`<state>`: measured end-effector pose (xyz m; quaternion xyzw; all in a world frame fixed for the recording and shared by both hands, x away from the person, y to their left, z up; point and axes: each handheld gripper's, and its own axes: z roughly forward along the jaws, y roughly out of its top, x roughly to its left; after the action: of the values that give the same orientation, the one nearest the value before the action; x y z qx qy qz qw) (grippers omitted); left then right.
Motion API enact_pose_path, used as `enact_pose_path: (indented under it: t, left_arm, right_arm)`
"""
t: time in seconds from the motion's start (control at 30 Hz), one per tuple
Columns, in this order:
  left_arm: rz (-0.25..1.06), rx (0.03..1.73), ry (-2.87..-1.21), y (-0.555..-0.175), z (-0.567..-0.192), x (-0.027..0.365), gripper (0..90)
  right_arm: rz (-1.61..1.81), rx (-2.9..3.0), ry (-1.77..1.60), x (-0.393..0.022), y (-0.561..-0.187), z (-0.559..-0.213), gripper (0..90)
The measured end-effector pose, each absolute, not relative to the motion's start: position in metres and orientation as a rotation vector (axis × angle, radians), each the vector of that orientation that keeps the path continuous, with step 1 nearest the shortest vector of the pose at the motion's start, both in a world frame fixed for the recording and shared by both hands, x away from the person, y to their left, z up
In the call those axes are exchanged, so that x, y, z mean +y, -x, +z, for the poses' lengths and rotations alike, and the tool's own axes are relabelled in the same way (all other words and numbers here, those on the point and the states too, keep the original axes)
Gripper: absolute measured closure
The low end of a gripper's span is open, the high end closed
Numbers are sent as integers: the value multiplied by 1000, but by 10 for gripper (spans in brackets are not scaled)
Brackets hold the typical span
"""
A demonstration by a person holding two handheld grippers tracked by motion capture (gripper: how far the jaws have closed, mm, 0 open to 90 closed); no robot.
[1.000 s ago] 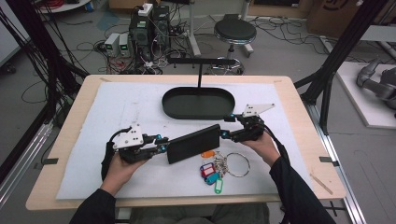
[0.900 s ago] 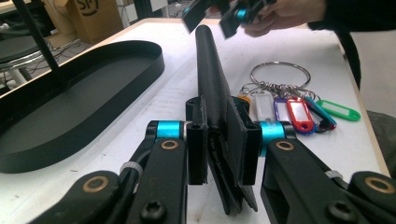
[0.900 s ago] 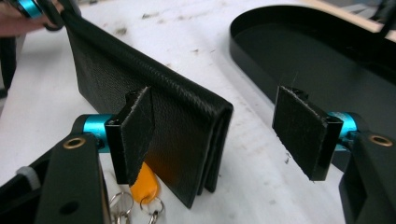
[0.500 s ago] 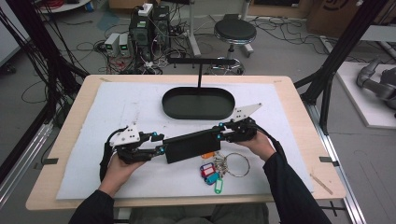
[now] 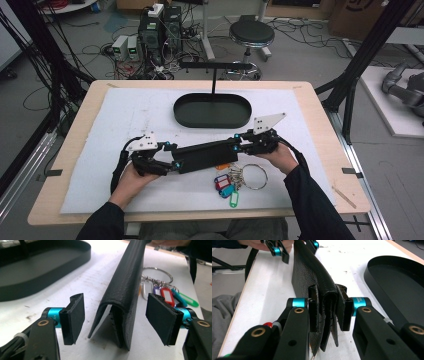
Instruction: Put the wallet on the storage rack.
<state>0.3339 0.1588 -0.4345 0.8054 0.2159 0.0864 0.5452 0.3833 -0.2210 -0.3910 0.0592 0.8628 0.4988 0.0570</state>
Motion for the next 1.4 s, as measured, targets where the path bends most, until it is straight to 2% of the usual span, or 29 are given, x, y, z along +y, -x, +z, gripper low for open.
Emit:
enact_pose_path:
  t: [0.07,0.17,0.23,0.3,0.37,0.53,0.7,0.73,0.77,0.9,1.1,1.4]
  left_arm:
    - [199,512,-1924,-337,-437,156,322]
    - [188,486,-1923,-337,-439,155,520]
    - [200,446,-1926,-336,-439,154,622]
    - [200,432,-1925,-336,-438,155,696]
    - [209,407,-1918,-335,-435,154,729]
    - [217,365,-1894,-334,-424,150,745]
    - [253,323,-1885,-333,-409,142,749]
    - [253,323,-1885,-333,-409,142,749]
    - [264,320,-1885,-334,-405,141,749]
    - [283,320,-1874,-336,-398,143,750]
    - [326,323,-1872,-338,-385,145,750]
    - [347,362,-1877,-348,-374,142,749]
  right_arm:
    - [1513,2619,-179,-221,-383,-391,760]
    - [1518,2623,-192,-222,-383,-392,759]
    - [1519,2623,-202,-222,-383,-393,757]
    - [1511,2620,-208,-224,-383,-393,753]
    - [1499,2607,-214,-225,-381,-392,746]
    - [1516,2559,-227,-232,-375,-385,700]
    - [1557,2452,-304,-244,-368,-373,553]
    - [1557,2452,-304,-244,-368,-373,553]
    - [1575,2402,-344,-252,-363,-366,505]
    - [1582,2301,-412,-269,-355,-357,434]
    - [1580,2147,-536,-299,-341,-352,411]
    - [1559,2053,-675,-324,-331,-364,361]
